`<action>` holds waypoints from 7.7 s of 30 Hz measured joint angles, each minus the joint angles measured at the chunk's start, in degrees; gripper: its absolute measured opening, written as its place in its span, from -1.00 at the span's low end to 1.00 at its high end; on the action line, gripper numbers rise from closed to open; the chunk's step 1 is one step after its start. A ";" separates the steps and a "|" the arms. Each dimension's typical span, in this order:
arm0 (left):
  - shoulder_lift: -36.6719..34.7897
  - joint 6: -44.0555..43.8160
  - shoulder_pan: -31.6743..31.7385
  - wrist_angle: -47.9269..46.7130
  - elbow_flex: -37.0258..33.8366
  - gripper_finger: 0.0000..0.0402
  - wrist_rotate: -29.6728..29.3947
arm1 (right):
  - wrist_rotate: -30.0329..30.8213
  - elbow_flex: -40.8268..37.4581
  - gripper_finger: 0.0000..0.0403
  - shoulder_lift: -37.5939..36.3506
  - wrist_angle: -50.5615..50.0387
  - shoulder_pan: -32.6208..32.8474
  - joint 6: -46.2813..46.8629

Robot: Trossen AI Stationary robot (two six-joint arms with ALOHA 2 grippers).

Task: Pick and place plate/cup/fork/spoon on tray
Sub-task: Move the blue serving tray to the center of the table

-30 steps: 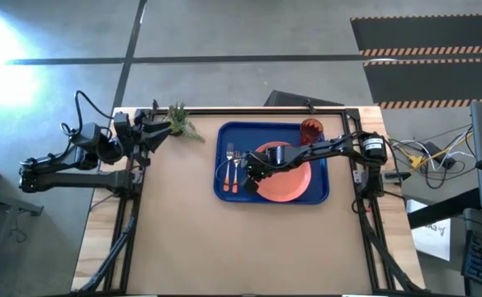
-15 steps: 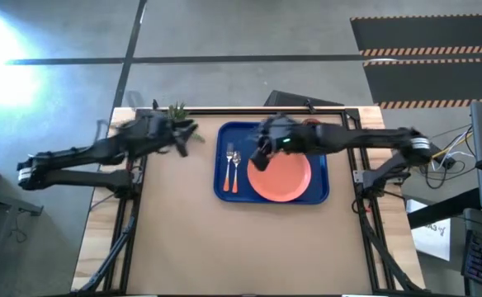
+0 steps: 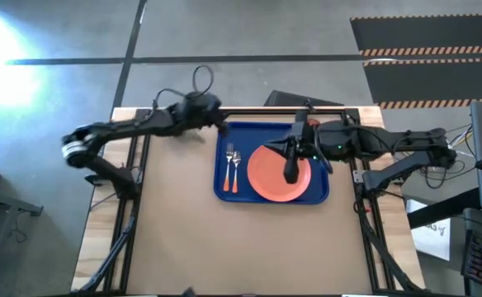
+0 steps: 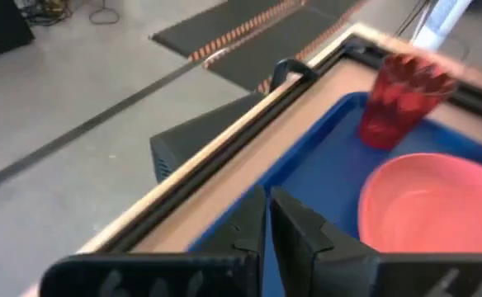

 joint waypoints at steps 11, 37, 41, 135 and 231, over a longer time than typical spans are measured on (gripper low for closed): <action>24.23 5.20 3.62 -27.19 27.78 -1.00 5.93 | 0.02 -0.15 -0.96 3.46 -1.74 0.45 0.07; 41.44 6.66 8.59 -33.89 40.85 -1.00 9.57 | -0.01 -0.15 -0.96 4.04 -0.52 0.43 0.13; 42.59 5.75 8.66 -33.71 40.73 -1.00 10.55 | -0.02 -0.15 -0.96 4.04 -0.14 0.43 0.13; -5.22 -3.48 -1.87 -31.42 8.50 -1.00 -3.86 | -1.94 -43.23 -0.96 -2.64 -24.68 27.42 90.27; 25.11 -7.85 5.64 -20.90 12.96 -1.00 18.18 | 47.87 0.85 -0.96 13.44 -50.36 35.03 79.31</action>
